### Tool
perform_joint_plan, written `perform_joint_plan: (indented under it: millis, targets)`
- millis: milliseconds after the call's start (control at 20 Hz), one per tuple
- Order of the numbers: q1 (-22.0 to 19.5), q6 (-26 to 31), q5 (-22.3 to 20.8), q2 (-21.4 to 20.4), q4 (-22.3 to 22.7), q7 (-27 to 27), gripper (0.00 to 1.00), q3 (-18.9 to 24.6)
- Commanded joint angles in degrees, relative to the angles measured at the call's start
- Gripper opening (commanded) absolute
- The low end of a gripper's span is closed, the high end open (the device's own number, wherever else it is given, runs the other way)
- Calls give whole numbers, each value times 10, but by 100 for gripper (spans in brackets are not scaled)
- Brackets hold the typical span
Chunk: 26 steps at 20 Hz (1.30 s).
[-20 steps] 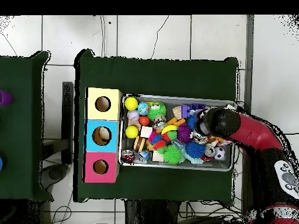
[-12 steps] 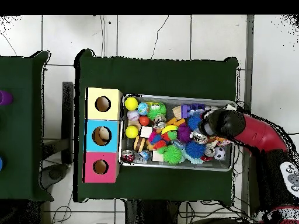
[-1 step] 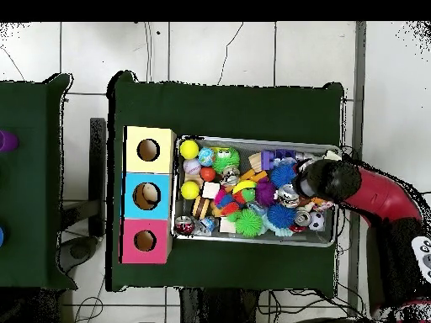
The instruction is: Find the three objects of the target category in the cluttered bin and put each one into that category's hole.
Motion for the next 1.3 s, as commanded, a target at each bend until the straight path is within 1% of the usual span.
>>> perform_joint_plan:
  millis: [50, 200, 300, 400, 700, 750, 1050, 1300]
  targets:
    - [-9, 54, -37, 9, -24, -159, 0, 60]
    - [-8, 54, -44, 13, -27, -154, 0, 63]
    - [-8, 41, -49, 18, -22, -147, 0, 62]
    - [-4, 20, -56, 25, -16, -137, 0, 59]
    - [10, -58, -85, 77, -17, -98, 0, 49]
    - [15, -75, -93, 91, -22, -88, 0, 46]
    - [38, -124, -120, 154, -63, -51, 0, 30]
    - [47, -159, -126, 181, -79, -32, 0, 22]
